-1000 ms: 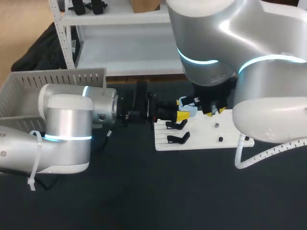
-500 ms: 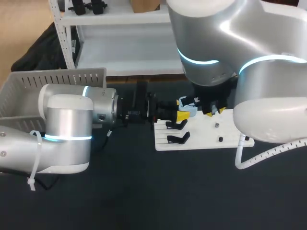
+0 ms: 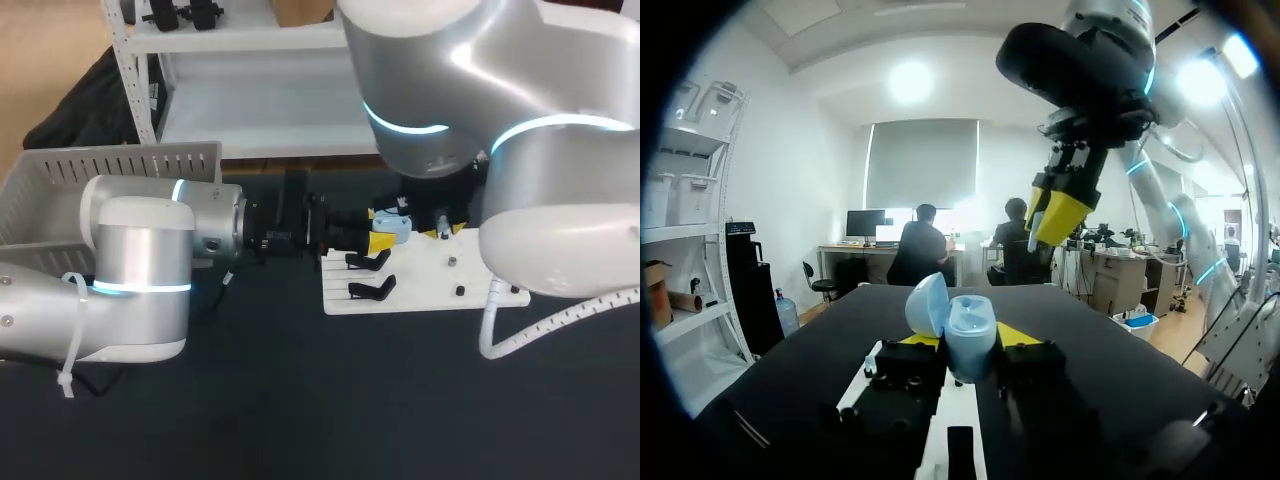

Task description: Pick up each earbud case from the left stands, insert the matching earbuds, close the lid, and place the case in the box.

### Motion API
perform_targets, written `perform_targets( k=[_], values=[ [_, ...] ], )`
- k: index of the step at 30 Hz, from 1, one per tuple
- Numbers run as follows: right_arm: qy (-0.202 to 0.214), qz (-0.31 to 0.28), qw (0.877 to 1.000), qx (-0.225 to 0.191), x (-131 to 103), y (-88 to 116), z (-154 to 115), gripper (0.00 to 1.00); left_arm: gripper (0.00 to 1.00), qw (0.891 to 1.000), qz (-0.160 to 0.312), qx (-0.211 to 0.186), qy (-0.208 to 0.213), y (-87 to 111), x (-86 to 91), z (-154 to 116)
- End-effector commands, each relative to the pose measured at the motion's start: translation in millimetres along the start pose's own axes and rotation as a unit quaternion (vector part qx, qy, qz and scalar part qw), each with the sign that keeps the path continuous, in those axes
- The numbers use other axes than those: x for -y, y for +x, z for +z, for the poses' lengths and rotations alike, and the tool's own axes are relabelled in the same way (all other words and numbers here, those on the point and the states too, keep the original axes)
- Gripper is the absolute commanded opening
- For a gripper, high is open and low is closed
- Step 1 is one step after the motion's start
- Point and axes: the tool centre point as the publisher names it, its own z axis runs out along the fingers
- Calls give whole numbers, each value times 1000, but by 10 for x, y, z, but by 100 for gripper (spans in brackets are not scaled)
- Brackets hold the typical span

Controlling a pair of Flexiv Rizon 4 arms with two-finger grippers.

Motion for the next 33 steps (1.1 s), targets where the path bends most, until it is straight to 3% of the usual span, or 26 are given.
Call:
perform_targets(
  k=[1,9,12,17,33],
  values=[
    [22,51,998,4,-139,-119,-83,0,0,1000,0,0,-4,1,17,4],
    [-10,185,981,-58,-344,-273,-120,0,0,1000,0,0,-4,1,17,4],
    [-1,213,974,-79,-425,-306,-84,0,0,1000,0,0,-4,1,17,4],
    [16,212,972,-96,-550,-281,-24,0,0,1000,0,0,-4,1,17,4],
    [16,212,972,-96,-550,-281,-24,0,0,1000,0,0,-4,1,17,4]
  ],
)
